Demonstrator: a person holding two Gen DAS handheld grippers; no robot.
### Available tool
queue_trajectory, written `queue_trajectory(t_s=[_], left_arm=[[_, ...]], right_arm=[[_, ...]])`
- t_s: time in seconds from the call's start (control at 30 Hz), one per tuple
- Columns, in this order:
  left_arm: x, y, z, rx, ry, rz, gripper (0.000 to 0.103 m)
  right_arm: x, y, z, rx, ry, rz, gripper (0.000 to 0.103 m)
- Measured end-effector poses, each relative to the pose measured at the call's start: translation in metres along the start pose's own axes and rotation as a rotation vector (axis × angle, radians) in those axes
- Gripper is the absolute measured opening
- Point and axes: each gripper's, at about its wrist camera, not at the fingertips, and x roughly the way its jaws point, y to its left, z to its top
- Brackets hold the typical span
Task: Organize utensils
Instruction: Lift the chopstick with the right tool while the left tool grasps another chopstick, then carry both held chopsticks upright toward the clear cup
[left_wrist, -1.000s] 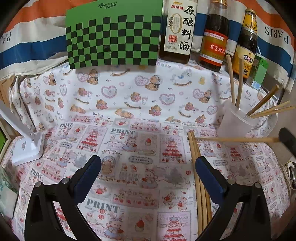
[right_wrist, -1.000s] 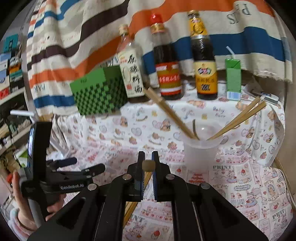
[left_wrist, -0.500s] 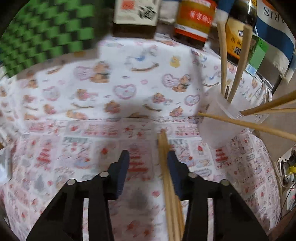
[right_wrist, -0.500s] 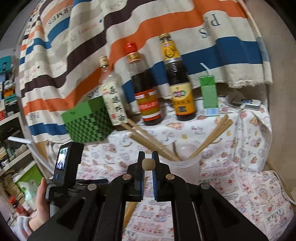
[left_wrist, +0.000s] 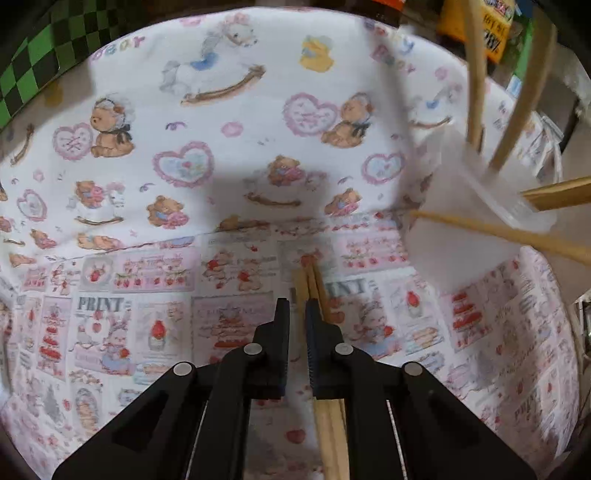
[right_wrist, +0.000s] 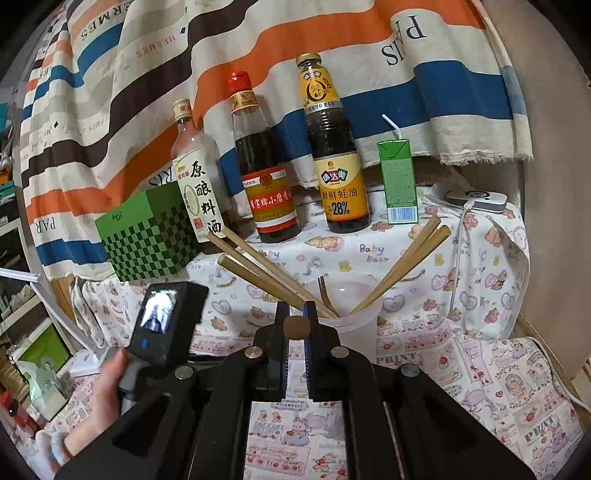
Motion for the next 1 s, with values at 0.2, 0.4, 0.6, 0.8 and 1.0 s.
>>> queue_trajectory(t_s=[0.2,0.4,0.6,0.8,1.0], left_arm=[[0.0,-0.004,-0.003,0.002,0.0,0.029,0.014],[0.004,-0.01,-0.004,0.033,0.008,0.066,0.014],[-0.013,-0.008,0.003,-0.036,0.037,0.09,0.008],[-0.106,-0.011,0.014,-0.069,-0.176,-0.009,0.007],[-0.2,-0.007,0.015,-0.116,-0.42,-0.027,0.007]], right_arm=[[0.001,-0.001,-0.001,-0.004,0.003,-0.036,0.008],[0.004,-0.001,-0.002,-0.002,0.019,-0.028,0.008],[0.0,0.001,0.0,-0.009,0.006,-0.025,0.008],[-0.004,0.002,0.001,-0.013,-0.003,-0.017,0.008],[-0.005,0.002,0.001,-0.005,0.006,0.009,0.008]])
